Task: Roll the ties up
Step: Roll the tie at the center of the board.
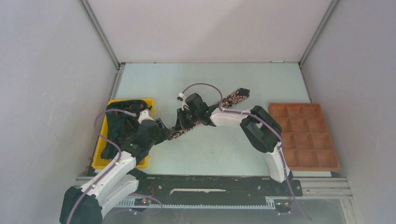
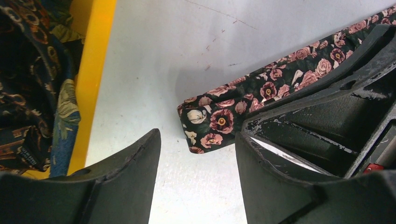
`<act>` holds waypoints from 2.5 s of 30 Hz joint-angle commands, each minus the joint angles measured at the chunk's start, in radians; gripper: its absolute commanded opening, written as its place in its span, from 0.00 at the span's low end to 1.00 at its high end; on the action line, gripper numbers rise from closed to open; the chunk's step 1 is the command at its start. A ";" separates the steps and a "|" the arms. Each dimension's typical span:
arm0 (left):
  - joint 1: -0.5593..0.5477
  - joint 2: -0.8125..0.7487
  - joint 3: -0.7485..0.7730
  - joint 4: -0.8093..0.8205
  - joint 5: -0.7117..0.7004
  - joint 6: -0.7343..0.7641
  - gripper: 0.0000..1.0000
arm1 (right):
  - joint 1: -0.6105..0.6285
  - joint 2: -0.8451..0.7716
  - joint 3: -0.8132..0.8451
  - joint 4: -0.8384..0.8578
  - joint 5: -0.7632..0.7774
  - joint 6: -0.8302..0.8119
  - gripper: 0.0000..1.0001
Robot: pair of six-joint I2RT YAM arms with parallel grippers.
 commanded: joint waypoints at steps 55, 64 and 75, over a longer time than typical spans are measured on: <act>0.107 0.375 -0.110 0.495 0.252 -0.066 0.21 | -0.040 0.075 -0.029 0.070 -0.015 -0.005 0.15; 0.107 0.327 -0.076 0.374 0.231 -0.055 0.00 | -0.036 0.040 -0.042 0.079 -0.013 -0.007 0.15; 0.106 0.217 -0.003 0.147 0.221 -0.044 0.00 | -0.017 -0.002 -0.050 0.070 0.016 -0.024 0.28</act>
